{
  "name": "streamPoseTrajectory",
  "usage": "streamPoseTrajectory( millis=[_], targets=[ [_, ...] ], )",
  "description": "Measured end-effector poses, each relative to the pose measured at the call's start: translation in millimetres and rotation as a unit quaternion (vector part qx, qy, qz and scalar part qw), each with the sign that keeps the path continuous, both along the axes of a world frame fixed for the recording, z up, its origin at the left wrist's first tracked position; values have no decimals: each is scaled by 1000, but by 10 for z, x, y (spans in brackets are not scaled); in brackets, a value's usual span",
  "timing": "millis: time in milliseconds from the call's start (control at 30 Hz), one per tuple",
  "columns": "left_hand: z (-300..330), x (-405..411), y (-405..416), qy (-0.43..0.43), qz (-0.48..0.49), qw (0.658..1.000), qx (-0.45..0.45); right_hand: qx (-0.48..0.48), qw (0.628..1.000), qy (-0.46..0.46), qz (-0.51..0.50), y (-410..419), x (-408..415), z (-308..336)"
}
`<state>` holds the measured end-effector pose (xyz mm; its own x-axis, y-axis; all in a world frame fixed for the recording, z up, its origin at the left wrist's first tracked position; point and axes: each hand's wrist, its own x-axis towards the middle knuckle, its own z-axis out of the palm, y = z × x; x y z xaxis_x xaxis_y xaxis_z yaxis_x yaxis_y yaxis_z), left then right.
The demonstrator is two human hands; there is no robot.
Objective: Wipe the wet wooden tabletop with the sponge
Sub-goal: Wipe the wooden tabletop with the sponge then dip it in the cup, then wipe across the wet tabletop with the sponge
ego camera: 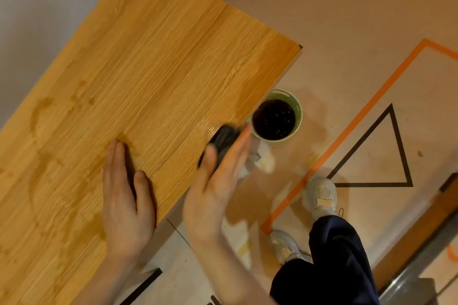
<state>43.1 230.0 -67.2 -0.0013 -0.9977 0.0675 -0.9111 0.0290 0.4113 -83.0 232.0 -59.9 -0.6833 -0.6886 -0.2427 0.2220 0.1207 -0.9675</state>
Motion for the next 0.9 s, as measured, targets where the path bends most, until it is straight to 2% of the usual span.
streamPoseTrajectory(
  millis=[133, 233, 400, 467, 700, 800, 900],
  targets=[
    [10, 14, 9, 4, -6, 1000, 6, 19, 995, 7, -100, -694, -1032, -80],
    [6, 4, -3, 0, -6, 1000, 5, 14, 991, -14, -133, -834, -1296, -108],
    [58, -41, -22, -23, 1, 1000, 0, 9, 998, -59, -25, -149, -373, 48],
    [71, -53, -43, -22, 3, 1000, 4, 13, 998, -61, -2, -57, -278, 140],
    [156, -148, -72, 3, 55, 998, 12, 8, 999, -50, 2, -790, -1623, -40],
    [269, -602, -348, -10, 19, 1000, -6, 18, 996, -86, 17, -829, -2056, -81],
    [300, -1098, -808, 6, -7, 1000, 18, 8, 994, -95, 56, -898, -2331, -61]
  ],
)
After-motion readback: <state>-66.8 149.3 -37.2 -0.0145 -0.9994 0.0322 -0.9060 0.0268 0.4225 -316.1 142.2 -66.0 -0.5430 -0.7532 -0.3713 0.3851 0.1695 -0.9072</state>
